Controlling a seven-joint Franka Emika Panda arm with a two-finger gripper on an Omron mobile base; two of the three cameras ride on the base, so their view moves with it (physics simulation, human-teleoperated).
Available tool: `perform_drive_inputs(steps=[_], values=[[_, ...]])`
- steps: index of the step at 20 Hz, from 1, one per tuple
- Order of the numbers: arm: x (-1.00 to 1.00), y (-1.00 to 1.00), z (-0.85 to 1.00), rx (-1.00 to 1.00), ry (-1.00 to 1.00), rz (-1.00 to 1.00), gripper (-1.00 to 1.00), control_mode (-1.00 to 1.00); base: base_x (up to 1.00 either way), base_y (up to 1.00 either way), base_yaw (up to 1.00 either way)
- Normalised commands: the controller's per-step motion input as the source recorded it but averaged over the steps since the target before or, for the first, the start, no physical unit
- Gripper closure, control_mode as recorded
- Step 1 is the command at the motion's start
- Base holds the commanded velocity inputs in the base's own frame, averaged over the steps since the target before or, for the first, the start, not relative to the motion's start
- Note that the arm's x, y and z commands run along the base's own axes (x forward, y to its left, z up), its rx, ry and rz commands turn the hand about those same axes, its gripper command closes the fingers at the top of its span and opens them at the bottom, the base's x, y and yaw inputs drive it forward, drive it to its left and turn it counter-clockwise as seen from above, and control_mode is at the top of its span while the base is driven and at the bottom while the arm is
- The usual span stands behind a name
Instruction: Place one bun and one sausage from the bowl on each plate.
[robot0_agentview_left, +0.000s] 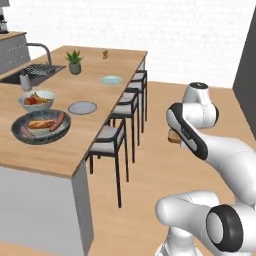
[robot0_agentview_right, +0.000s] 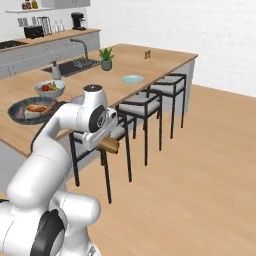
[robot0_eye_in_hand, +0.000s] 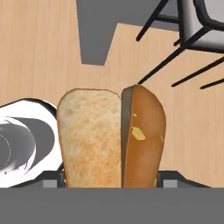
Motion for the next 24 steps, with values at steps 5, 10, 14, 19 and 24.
perform_drive_inputs(steps=[5, 10, 14, 19, 24], values=[[0.0, 0.0, 0.0, 0.0, 0.0, 0.0, 1.0, 1.0, 0.09, -0.98, 0.53], [0.0, 0.0, 0.0, 0.0, 0.0, 0.0, 1.0, 1.0, 0.13, -0.87, 0.54], [0.0, 0.0, 0.0, 0.0, 0.0, 0.0, 1.0, 1.0, 0.2, -0.78, 0.54], [0.0, 0.0, 0.0, 0.0, 0.0, 0.0, 1.0, 1.0, 0.28, -0.72, 0.54], [0.0, 0.0, 0.0, 0.0, 0.0, 0.0, 1.0, 1.0, 0.35, -0.74, 0.51]])
